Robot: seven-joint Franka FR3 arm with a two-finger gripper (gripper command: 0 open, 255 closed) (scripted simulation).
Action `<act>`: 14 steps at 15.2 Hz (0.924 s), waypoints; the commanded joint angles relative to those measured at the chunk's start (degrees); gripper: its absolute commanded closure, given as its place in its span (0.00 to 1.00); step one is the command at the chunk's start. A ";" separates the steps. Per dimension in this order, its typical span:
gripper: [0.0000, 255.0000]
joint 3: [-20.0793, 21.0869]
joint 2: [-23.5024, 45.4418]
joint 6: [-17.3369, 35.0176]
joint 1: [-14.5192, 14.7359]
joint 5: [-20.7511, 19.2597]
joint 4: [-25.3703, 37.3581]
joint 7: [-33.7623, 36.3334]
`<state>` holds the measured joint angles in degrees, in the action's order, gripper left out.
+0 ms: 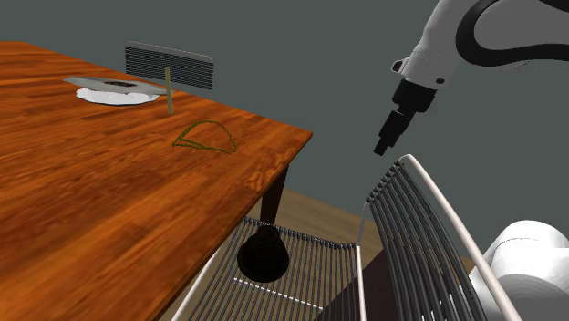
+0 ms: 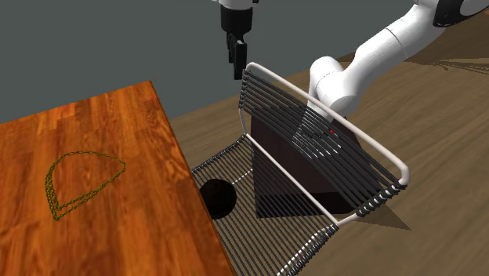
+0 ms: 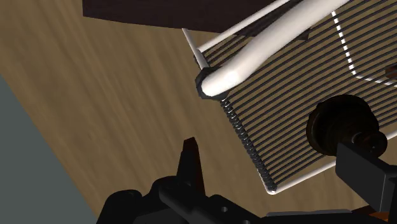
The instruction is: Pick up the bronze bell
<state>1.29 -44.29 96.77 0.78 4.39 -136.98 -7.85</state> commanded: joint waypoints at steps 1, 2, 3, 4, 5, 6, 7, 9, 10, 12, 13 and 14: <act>0.00 0.00 0.00 0.00 0.00 0.00 0.00 0.00; 0.00 1.06 0.49 1.33 0.35 0.70 -0.78 1.17; 0.00 2.13 1.07 2.68 0.71 1.39 -1.50 2.34; 0.00 3.20 1.73 4.05 1.07 2.06 -2.13 3.50; 0.00 4.29 2.48 5.44 1.43 2.73 -2.70 4.66; 0.00 5.37 3.32 6.84 1.78 3.37 -3.18 5.81; 0.00 6.45 4.24 8.27 2.14 3.99 -3.59 6.96; 0.00 8.64 6.34 11.15 2.80 5.16 -4.18 9.26; 0.00 9.74 7.52 12.61 3.11 5.68 -4.35 10.41; 0.00 11.95 10.11 15.54 3.66 6.61 -4.47 12.72; 0.00 13.05 11.53 17.01 3.90 6.99 -4.40 13.88; 0.00 14.15 13.02 18.47 4.12 7.31 -4.26 15.06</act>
<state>14.11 -32.94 113.18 4.58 11.21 -141.04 5.83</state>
